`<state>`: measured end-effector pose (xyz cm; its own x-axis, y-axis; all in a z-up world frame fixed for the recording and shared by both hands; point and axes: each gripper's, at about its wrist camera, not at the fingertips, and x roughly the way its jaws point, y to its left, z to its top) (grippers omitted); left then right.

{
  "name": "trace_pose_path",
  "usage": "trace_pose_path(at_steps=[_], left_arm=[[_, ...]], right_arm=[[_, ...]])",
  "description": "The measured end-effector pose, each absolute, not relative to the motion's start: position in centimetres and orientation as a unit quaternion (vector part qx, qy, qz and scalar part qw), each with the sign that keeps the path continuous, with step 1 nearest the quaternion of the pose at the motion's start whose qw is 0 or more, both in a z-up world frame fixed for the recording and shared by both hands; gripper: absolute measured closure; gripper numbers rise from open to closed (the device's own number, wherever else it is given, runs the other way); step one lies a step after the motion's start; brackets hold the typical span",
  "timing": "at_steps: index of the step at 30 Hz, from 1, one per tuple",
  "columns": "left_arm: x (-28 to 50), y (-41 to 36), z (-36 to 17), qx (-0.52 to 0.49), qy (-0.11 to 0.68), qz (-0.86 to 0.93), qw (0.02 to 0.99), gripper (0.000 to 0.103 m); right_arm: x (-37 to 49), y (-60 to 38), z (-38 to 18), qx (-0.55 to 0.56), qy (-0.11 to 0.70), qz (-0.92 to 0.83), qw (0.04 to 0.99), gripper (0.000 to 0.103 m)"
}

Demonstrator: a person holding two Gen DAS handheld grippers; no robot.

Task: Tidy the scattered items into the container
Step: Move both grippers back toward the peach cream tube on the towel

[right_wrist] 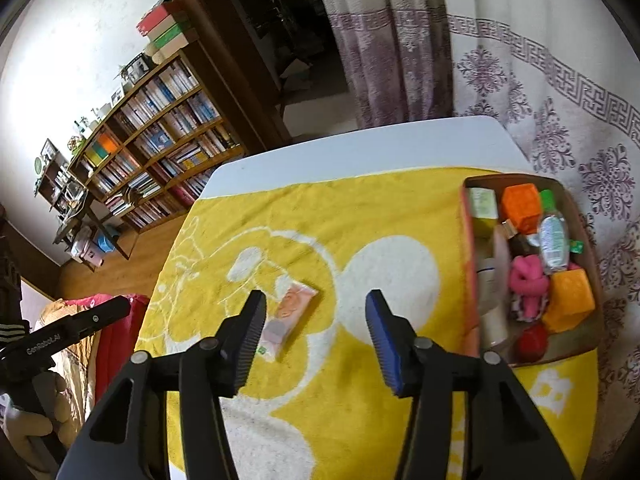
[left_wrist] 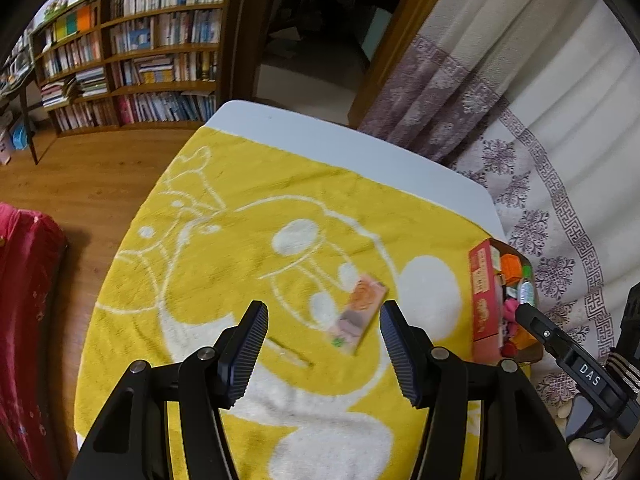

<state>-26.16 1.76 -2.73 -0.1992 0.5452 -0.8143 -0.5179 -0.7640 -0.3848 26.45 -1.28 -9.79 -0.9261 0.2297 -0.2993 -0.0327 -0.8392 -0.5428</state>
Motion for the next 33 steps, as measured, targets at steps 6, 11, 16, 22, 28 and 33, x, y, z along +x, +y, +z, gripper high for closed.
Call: trace_pose_path(at_steps=[6,11,16,22,28,33], left_arm=[[-27.1,0.0,-3.5,-0.532,-0.001,0.777,0.336,0.043],[-27.4,-0.8,-3.4,-0.513,0.028,0.793,0.326,0.043],[-27.6,-1.1,-3.4,-0.501,0.046,0.800,0.326,0.043],[-27.6,-1.3,-3.6,-0.497,0.057,0.801,0.327,0.043],[-28.0,-1.5,-3.8,-0.494,0.067,0.805,0.323,0.043],[-28.2,-1.6,-4.0,-0.488,0.076,0.809,0.319,0.043]], right_arm=[[25.5,-2.5,-12.1,-0.187,-0.273,0.941,0.065,0.042],[25.1,-3.4,-13.3,-0.185,-0.274,0.941,0.064,0.036],[24.5,-3.8,-14.3,-0.190,-0.271,0.941,0.069,0.033],[24.0,-4.2,-15.1,-0.194,-0.267,0.941,0.075,0.030],[23.5,-4.5,-15.6,-0.196,-0.265,0.941,0.080,0.026],[23.0,-4.9,-15.4,-0.194,-0.259,0.943,0.079,0.025]])
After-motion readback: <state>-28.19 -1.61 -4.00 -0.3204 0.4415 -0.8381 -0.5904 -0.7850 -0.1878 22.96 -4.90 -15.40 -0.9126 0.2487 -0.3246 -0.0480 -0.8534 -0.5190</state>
